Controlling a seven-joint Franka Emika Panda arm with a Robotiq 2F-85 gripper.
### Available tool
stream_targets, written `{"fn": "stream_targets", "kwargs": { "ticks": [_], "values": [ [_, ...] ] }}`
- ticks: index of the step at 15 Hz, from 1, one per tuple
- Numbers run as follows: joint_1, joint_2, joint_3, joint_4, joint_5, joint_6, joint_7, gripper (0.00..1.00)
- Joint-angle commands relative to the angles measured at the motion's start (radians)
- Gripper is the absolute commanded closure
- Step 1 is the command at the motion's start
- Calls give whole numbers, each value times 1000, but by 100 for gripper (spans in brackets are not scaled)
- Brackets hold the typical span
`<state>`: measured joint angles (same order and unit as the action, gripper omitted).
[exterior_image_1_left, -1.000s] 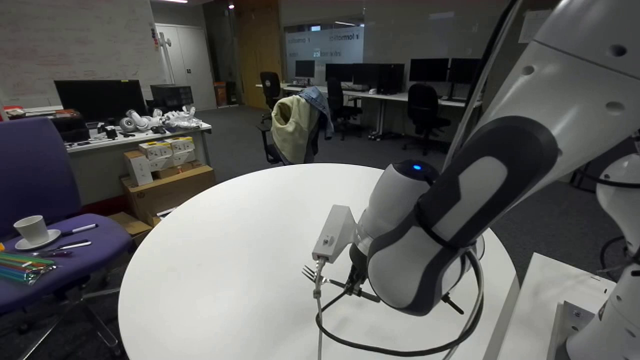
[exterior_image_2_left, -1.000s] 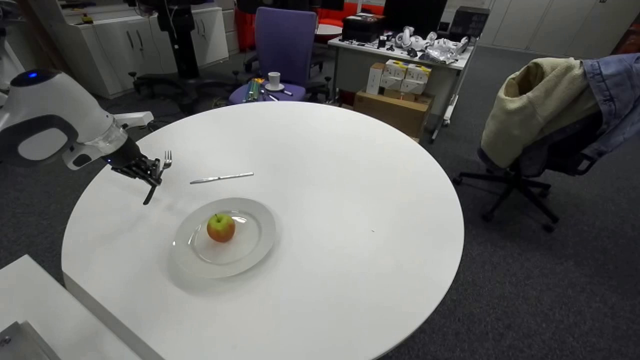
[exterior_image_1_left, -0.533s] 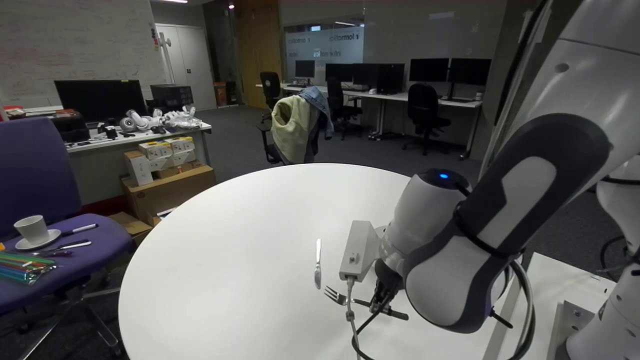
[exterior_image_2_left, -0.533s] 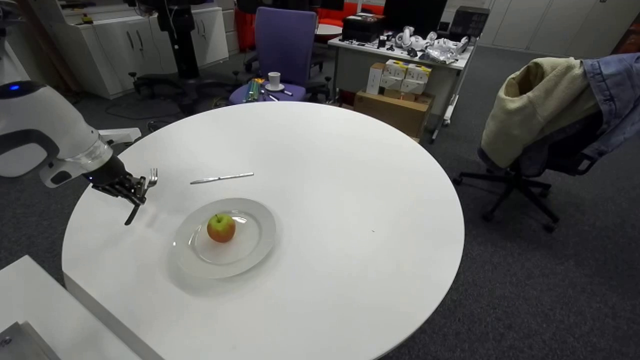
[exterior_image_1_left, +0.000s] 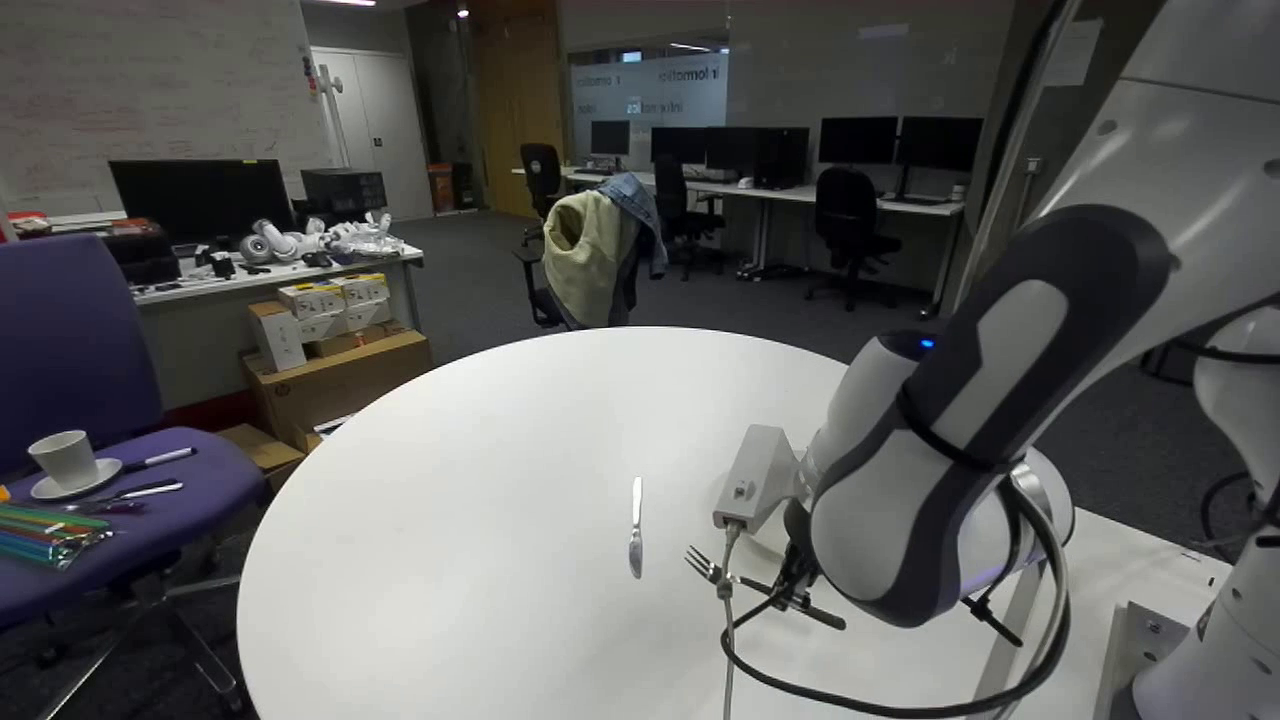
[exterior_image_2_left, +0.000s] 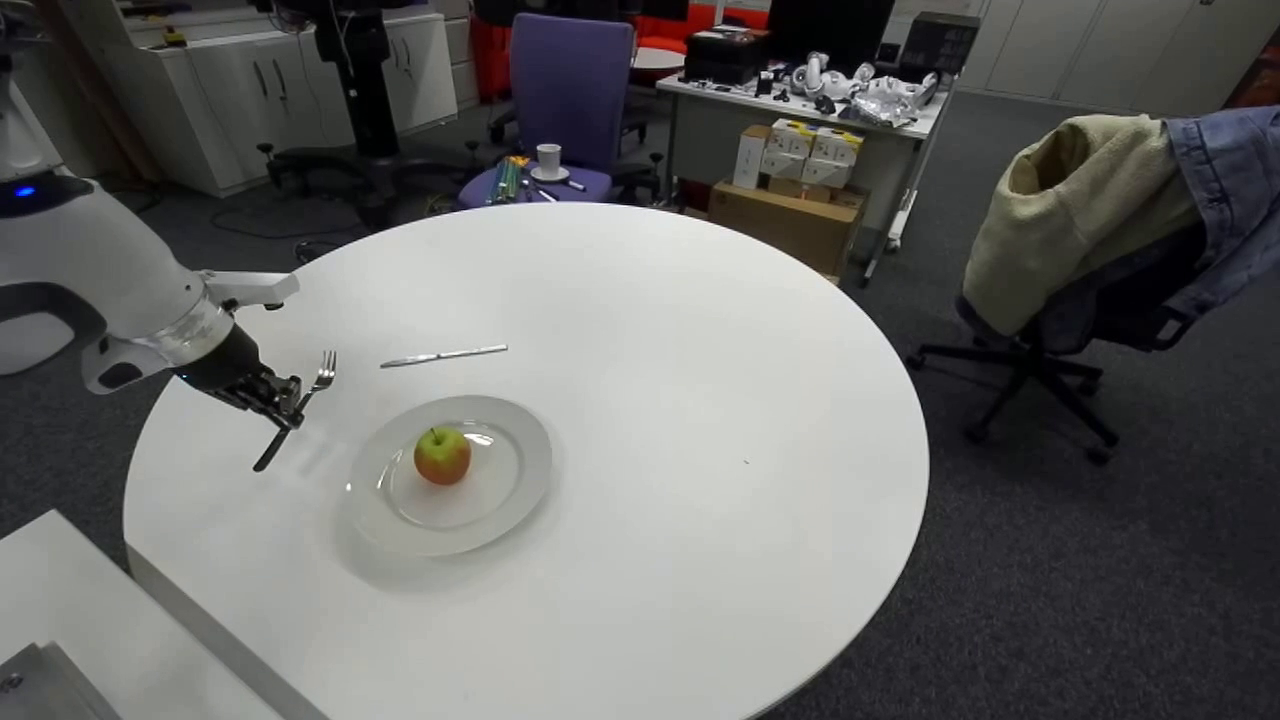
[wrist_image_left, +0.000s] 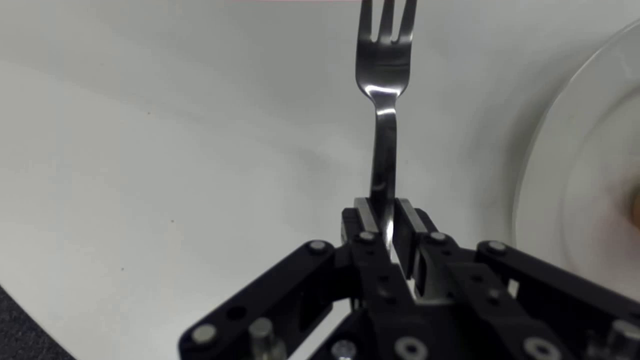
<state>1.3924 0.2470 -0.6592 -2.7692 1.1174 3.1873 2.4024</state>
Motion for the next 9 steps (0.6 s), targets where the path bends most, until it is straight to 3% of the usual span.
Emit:
{"fn": "stream_targets", "kwargs": {
  "ticks": [1,3,4,6,9],
  "values": [
    [-47,-110,19,-47,88,52,-81,96],
    [-68,-77,20,-4,164,22,-147,96],
    [-75,-117,13,-43,141,39,-139,96],
    [-110,-86,14,-4,187,2,-200,96],
    [-165,-78,8,-1,159,-19,-241,96]
  ]
}}
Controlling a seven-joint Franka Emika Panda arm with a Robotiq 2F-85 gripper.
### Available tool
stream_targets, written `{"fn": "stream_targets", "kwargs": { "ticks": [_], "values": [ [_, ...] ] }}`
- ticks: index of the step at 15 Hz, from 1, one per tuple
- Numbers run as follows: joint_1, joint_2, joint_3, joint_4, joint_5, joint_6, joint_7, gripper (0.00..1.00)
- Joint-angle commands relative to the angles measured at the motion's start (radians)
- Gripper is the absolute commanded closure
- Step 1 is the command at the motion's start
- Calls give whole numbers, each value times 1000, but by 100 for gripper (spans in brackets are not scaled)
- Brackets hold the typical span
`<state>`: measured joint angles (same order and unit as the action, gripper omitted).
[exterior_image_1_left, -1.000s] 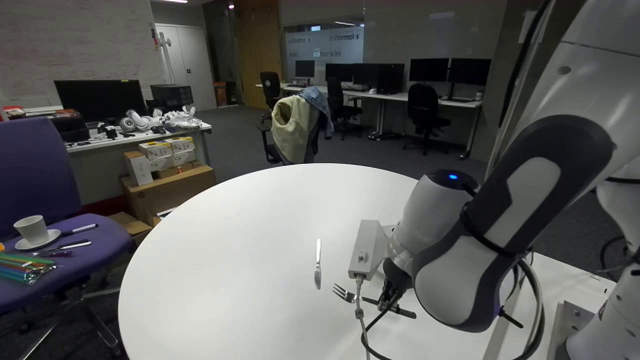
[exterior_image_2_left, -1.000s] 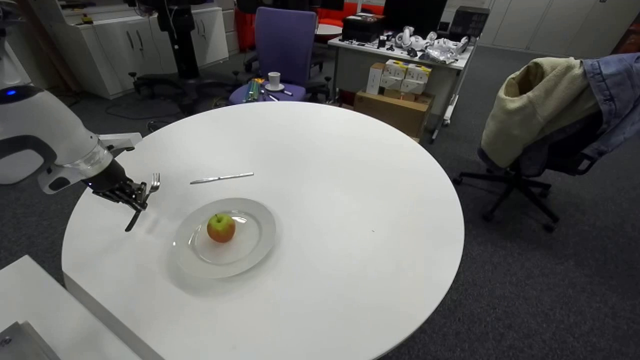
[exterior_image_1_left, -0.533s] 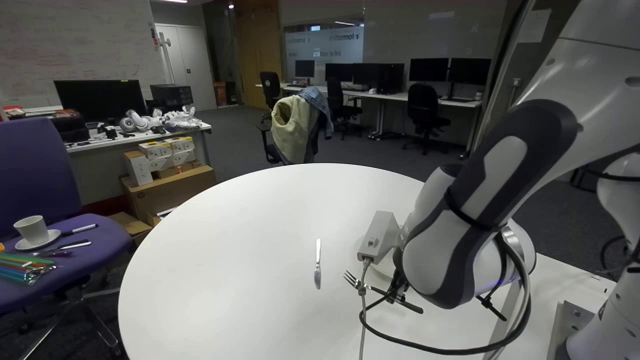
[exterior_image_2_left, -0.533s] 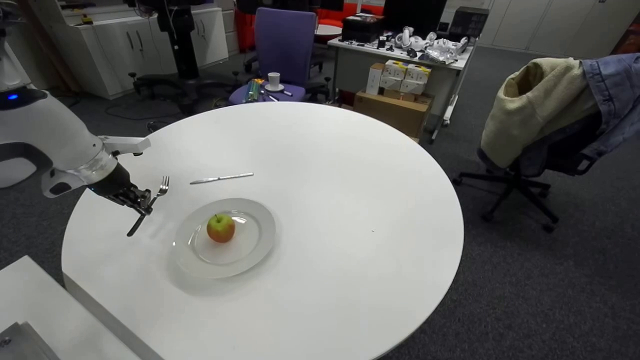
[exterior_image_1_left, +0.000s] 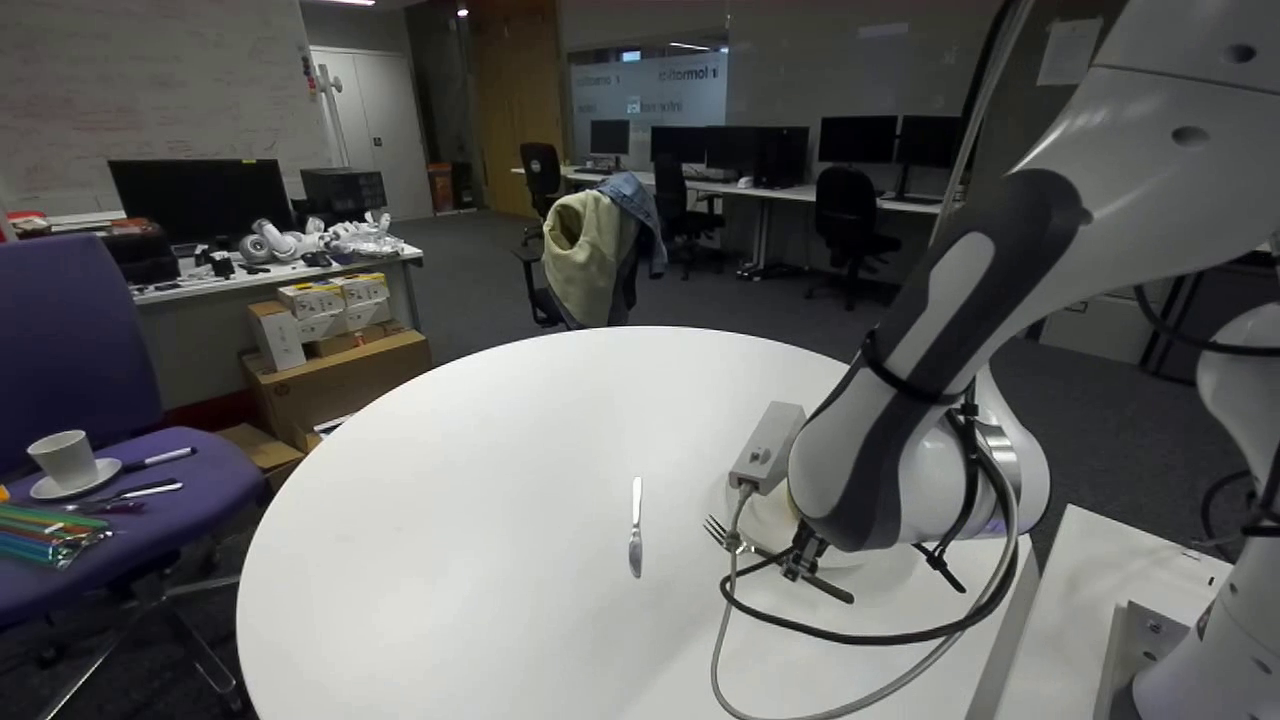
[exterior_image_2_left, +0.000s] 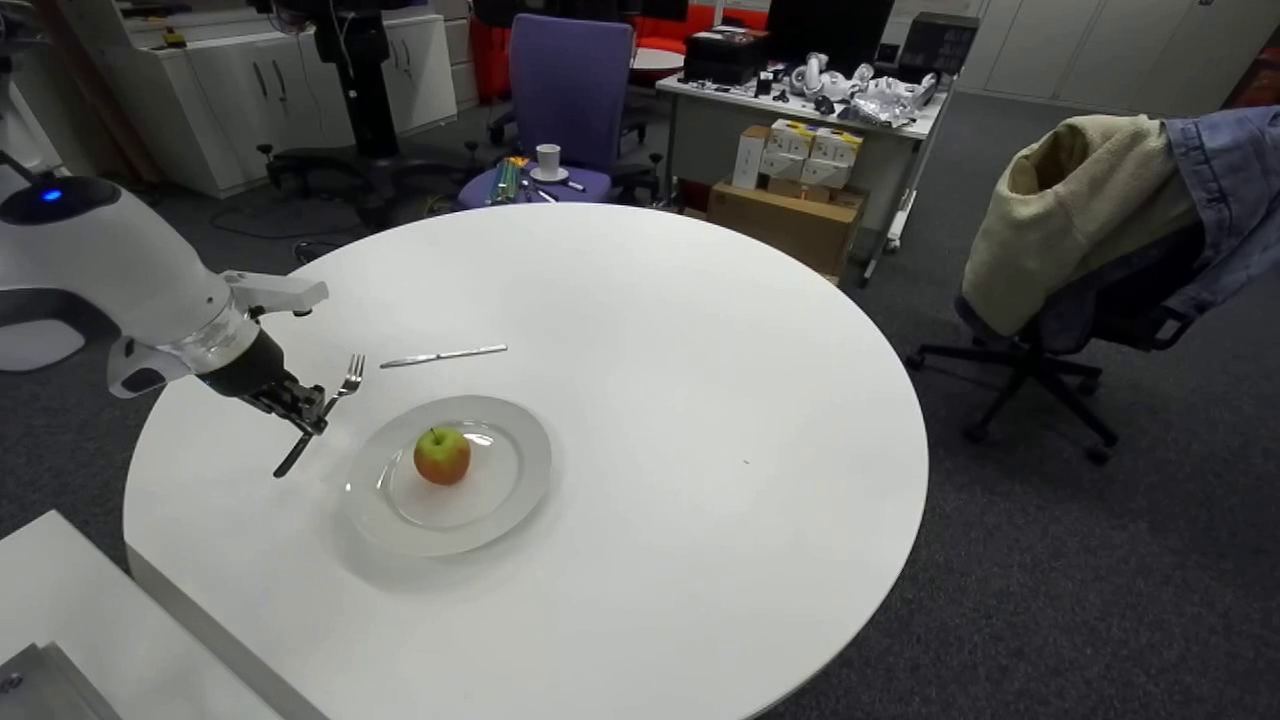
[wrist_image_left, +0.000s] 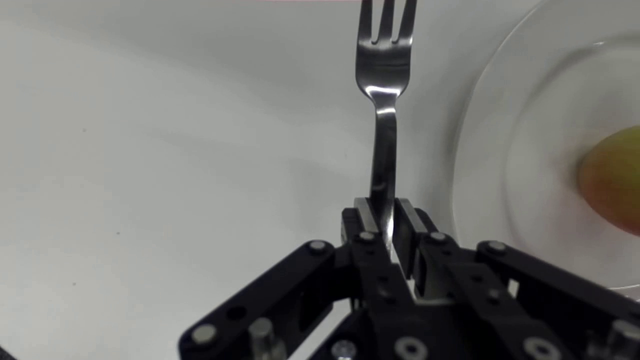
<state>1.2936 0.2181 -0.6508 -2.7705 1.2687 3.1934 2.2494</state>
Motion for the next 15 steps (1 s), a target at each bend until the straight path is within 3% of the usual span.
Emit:
{"fn": "stream_targets", "kwargs": {
  "ticks": [1,5,6,9,12,13,14,15],
  "values": [
    [-85,-29,0,16,-2,-46,-109,96],
    [-141,1,24,80,16,-104,-231,96],
    [-302,-18,172,88,-41,-82,-215,96],
    [-481,5,349,133,-60,-91,-225,96],
    [-640,32,514,158,-56,-90,-208,96],
    [-582,50,464,173,16,-107,-261,96],
    [-608,60,491,173,28,-103,-264,96],
    [-705,62,585,161,-24,-79,-224,96]
  ]
}}
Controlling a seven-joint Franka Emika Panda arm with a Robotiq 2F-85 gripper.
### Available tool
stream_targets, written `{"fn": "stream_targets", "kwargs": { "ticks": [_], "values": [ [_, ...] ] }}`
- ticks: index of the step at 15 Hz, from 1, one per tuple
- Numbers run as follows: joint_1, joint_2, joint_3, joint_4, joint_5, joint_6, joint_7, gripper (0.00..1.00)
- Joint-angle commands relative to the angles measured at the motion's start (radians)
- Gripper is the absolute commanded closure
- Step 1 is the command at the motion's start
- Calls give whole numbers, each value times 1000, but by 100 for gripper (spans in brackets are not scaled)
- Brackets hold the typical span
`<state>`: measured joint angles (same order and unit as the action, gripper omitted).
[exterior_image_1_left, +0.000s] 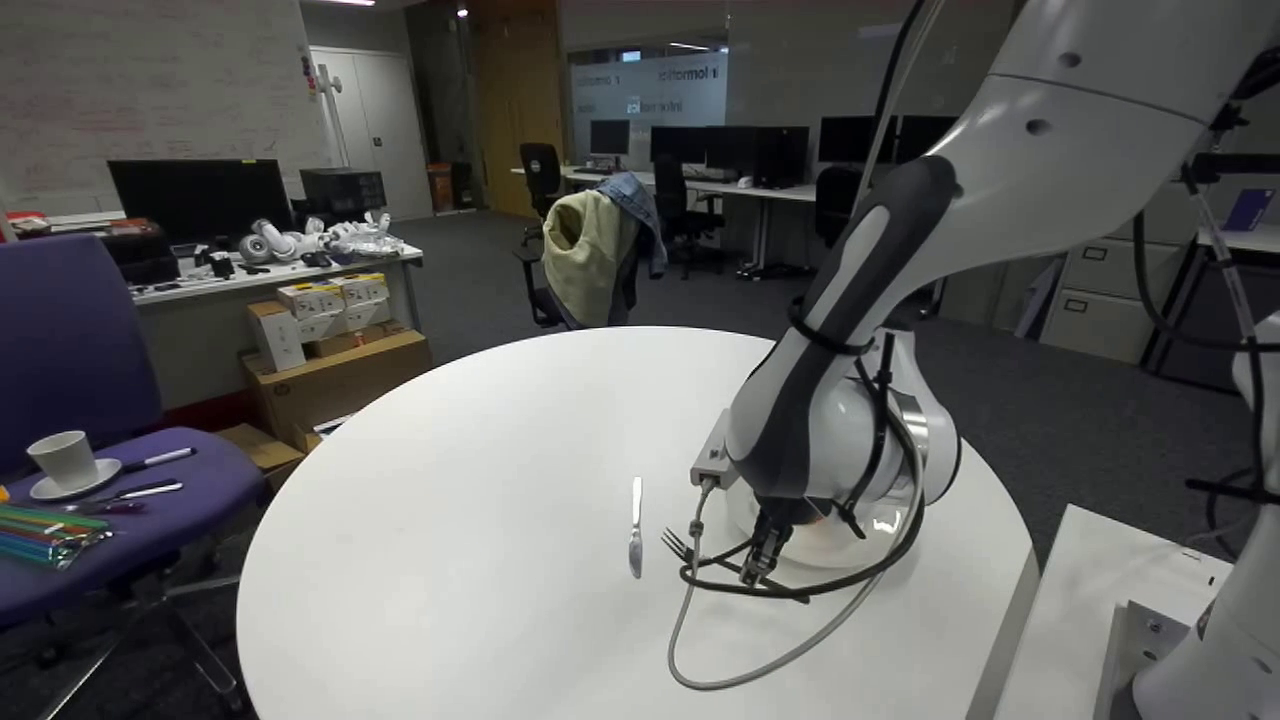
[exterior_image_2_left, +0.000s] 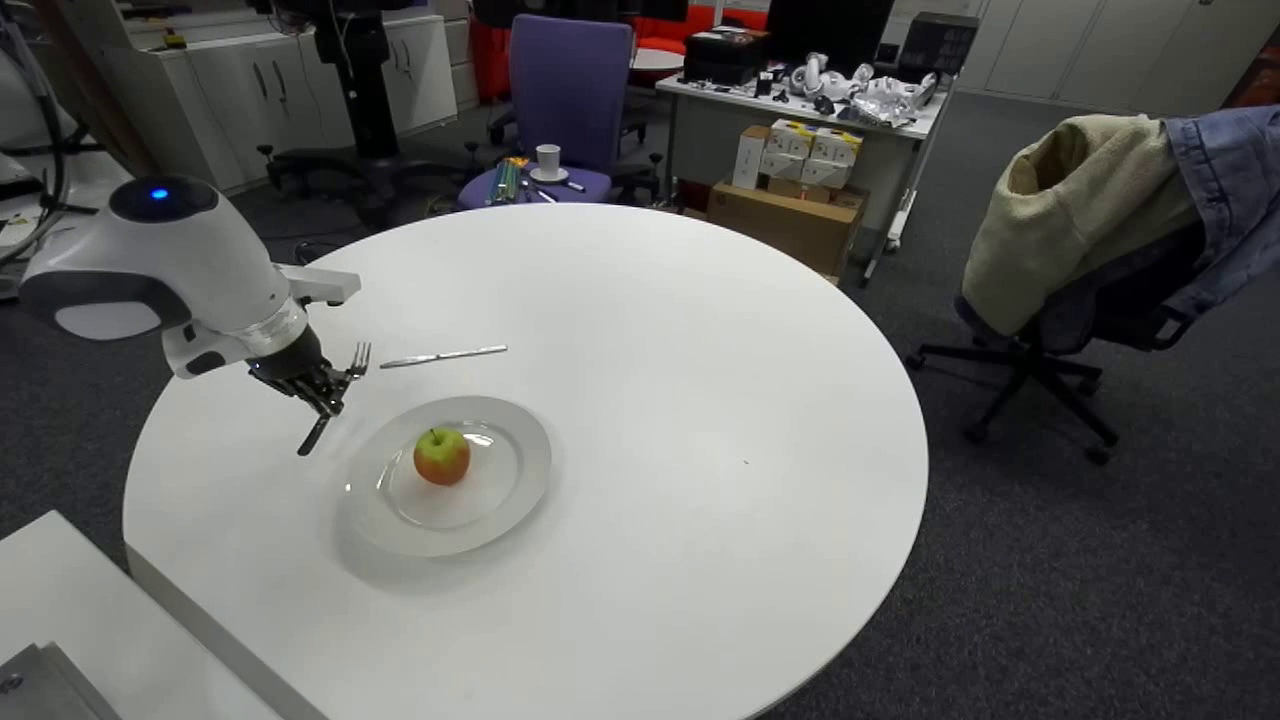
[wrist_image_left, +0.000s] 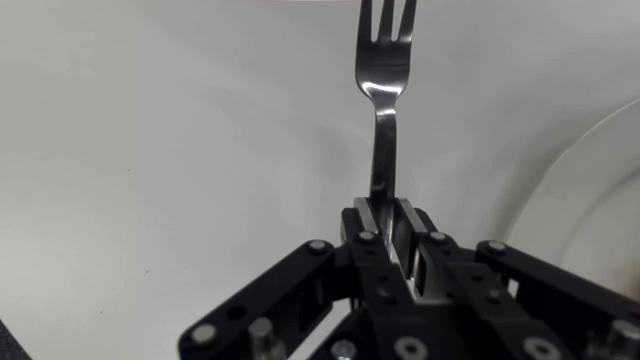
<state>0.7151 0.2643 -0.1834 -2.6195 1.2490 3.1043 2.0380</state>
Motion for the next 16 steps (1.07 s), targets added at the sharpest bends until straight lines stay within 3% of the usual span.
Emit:
{"fn": "stream_targets", "kwargs": {
  "ticks": [1,6,7,16],
  "values": [
    [-143,26,137,9,-3,14,-13,96],
    [-276,72,259,5,-7,34,-9,96],
    [-249,78,231,13,46,23,-48,96],
    [-280,84,231,6,83,41,-53,96]
  ]
}}
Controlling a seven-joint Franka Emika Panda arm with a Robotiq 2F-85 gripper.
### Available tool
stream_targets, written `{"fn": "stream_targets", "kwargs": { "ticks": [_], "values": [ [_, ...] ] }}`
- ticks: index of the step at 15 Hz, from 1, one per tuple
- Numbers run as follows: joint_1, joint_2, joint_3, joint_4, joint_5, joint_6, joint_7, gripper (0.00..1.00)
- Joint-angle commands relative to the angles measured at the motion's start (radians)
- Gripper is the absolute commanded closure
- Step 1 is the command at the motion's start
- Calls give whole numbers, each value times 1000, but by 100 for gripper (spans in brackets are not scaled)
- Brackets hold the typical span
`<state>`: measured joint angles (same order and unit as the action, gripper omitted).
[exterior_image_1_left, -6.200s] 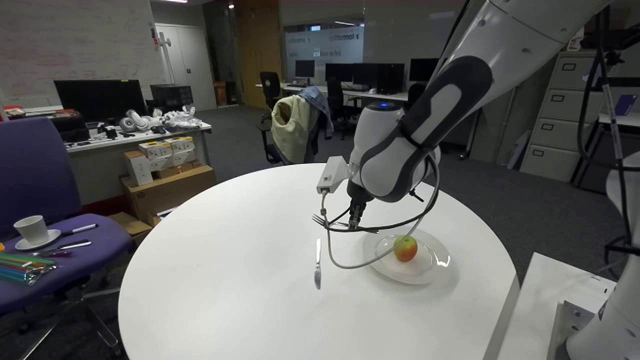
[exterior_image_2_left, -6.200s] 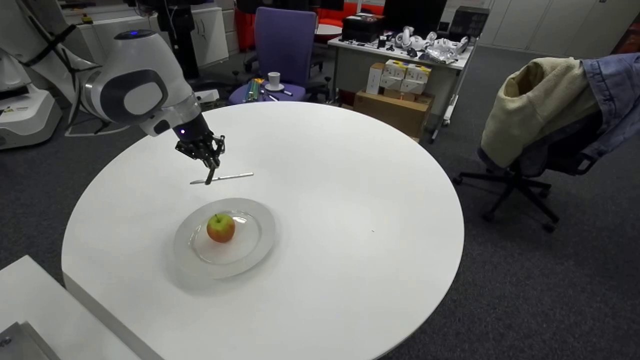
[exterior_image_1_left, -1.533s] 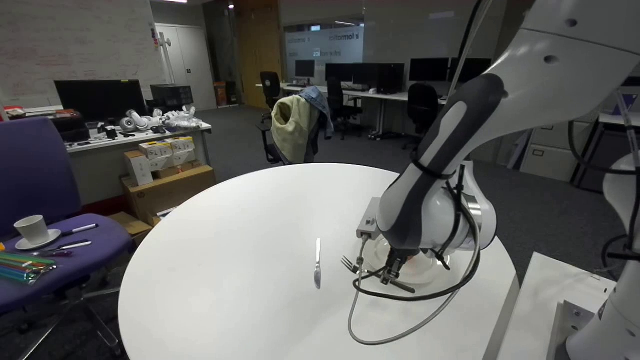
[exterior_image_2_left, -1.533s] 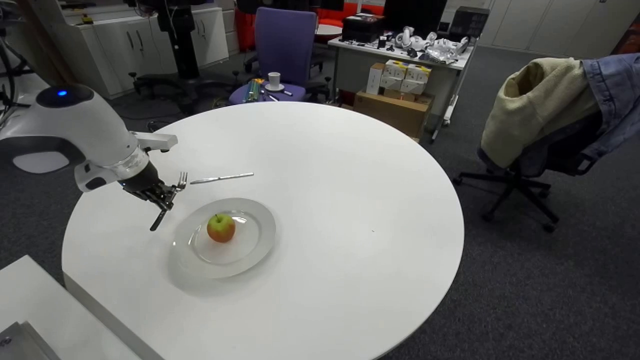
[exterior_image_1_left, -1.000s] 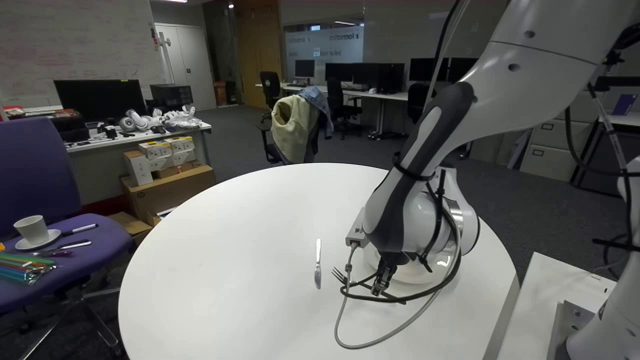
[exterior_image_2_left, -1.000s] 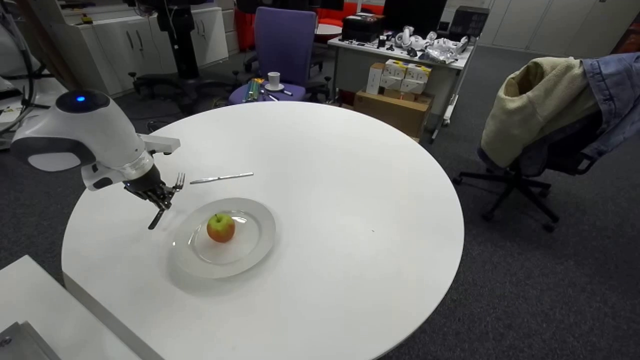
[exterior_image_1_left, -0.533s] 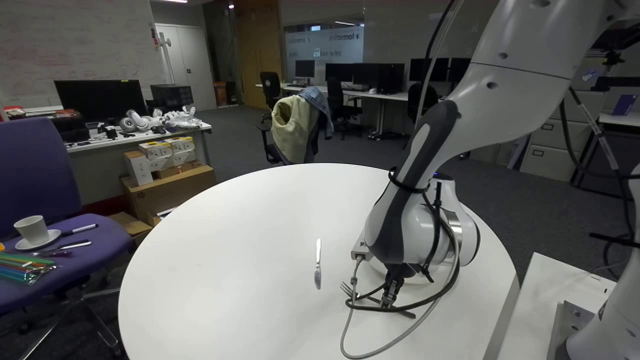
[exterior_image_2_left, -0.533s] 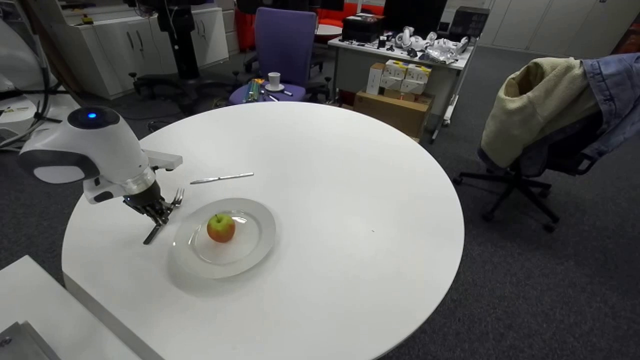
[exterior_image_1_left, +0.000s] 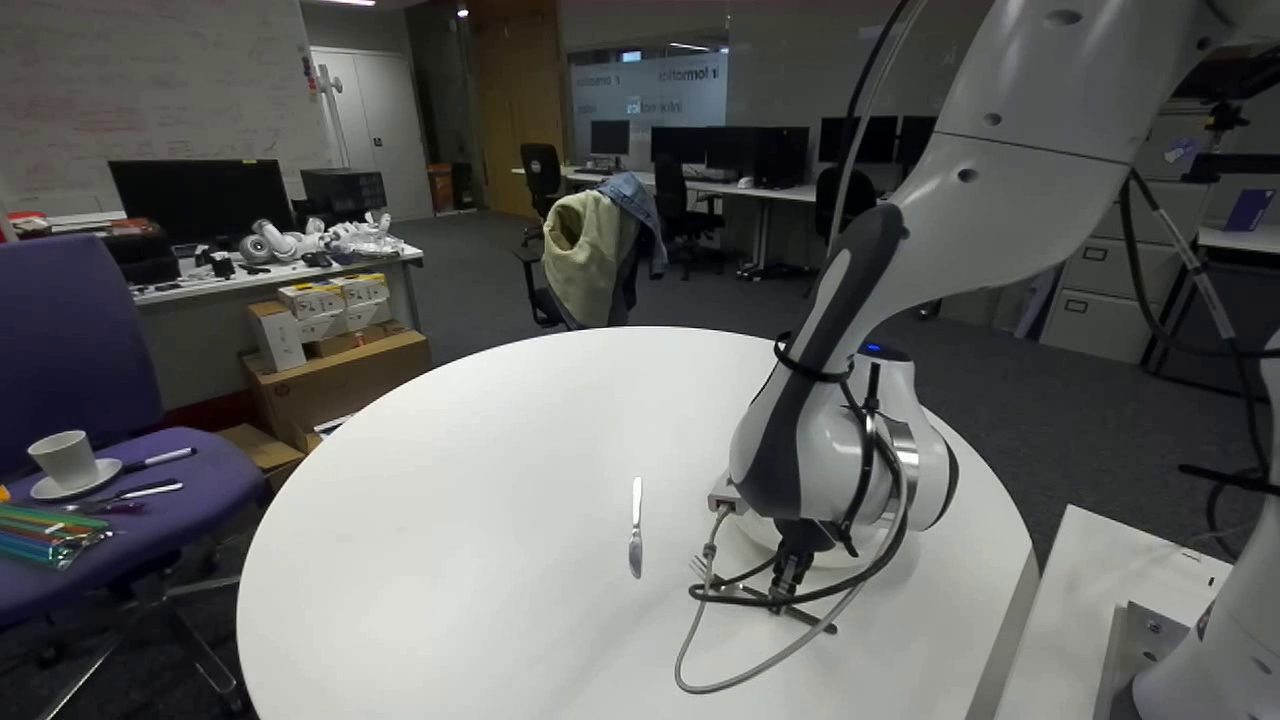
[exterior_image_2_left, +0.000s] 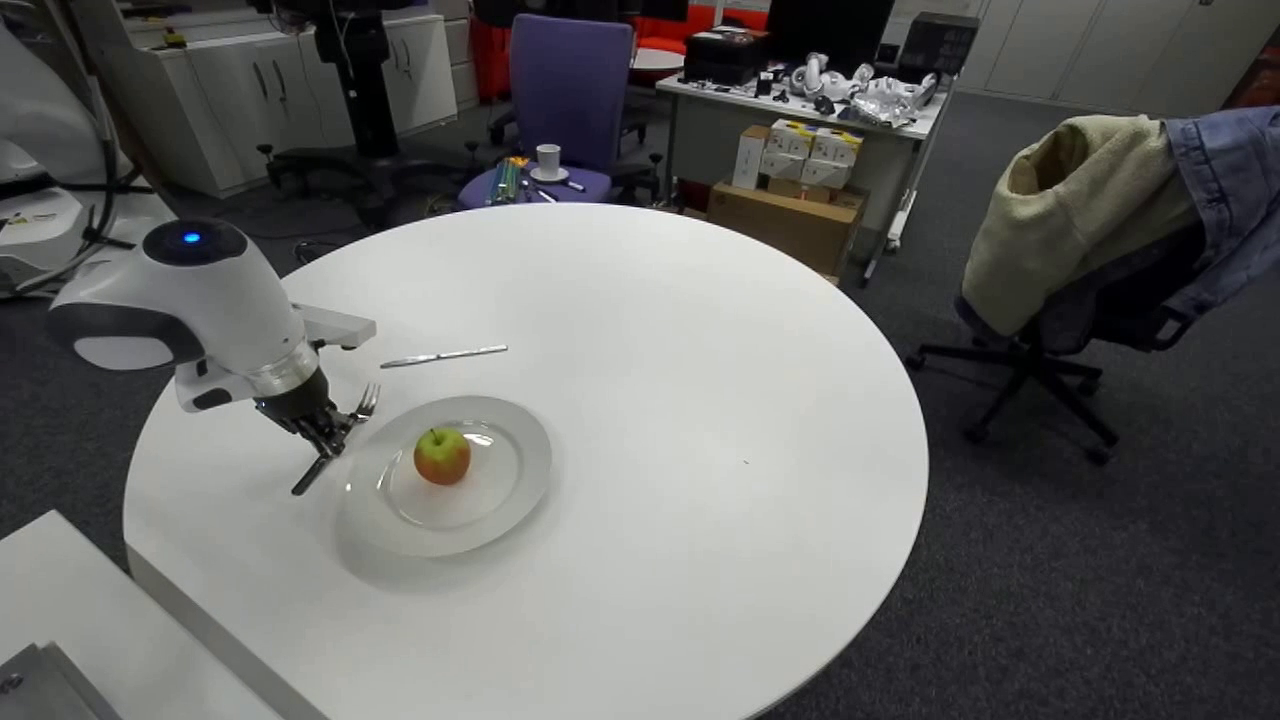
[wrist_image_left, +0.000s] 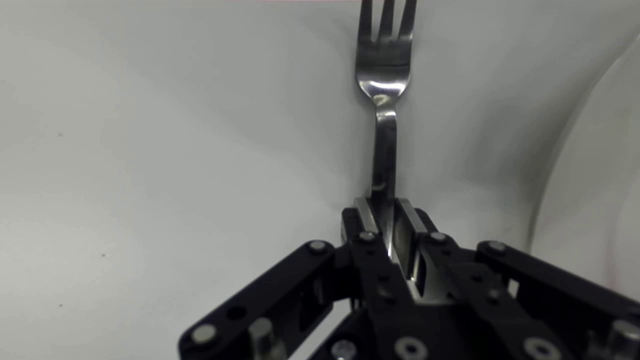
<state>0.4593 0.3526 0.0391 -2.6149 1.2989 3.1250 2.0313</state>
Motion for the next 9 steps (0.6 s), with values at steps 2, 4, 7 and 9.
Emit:
{"fn": "stream_targets", "kwargs": {
  "ticks": [2,4,7,9],
  "values": [
    [-67,-3,42,-8,-14,40,-11,96],
    [-84,1,49,-8,-17,50,-12,96],
    [-101,3,56,-9,-17,55,-13,96],
    [-107,8,57,-7,-21,59,-14,60]
  ]
}}
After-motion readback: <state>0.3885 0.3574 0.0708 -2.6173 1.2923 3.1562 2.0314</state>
